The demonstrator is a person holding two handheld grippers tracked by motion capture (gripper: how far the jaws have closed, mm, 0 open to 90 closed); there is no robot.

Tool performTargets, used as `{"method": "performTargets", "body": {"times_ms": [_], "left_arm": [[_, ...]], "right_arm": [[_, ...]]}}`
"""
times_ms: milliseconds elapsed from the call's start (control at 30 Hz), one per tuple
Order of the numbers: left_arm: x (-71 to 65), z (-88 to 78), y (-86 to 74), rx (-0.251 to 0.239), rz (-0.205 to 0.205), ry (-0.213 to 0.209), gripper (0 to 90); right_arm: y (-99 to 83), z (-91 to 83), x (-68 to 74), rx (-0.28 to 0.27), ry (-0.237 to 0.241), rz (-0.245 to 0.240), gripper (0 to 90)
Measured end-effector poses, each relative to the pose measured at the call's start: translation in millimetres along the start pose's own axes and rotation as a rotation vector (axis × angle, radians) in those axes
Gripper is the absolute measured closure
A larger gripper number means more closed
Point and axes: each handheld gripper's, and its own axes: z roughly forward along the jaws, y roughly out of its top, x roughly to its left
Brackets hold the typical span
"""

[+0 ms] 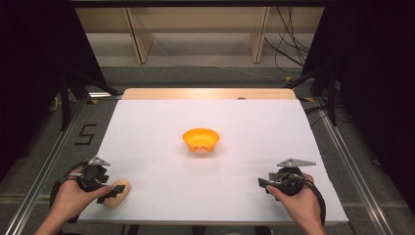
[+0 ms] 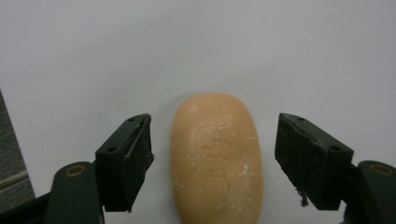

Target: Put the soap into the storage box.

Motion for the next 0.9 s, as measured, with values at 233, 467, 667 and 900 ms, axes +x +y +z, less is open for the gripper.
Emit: {"method": "performTargets", "body": {"times_ms": [233,467,667,900], "left_arm": [[-2.4,3.7,10.3,0.081,-0.020,0.008,26.5],[-0.4,9.1,18.9,0.152,-0.028,0.013,25.2],[-1.2,10.8,22.9,0.177,-0.043,0.013,24.7],[-3.6,18.4,25.2,0.234,-0.015,0.016,24.4]], "right_arm": [[-0.8,-0.5,0.2,-0.002,-0.008,-0.014,49.9],[0.3,-0.8,0.8,0.012,-0.003,0.014,49.6],[0.0,0.1,-0.7,0.006,0.006,0.003,49.3],[0.1,0.8,-0.5,0.022,0.009,-0.010,48.6]]}}
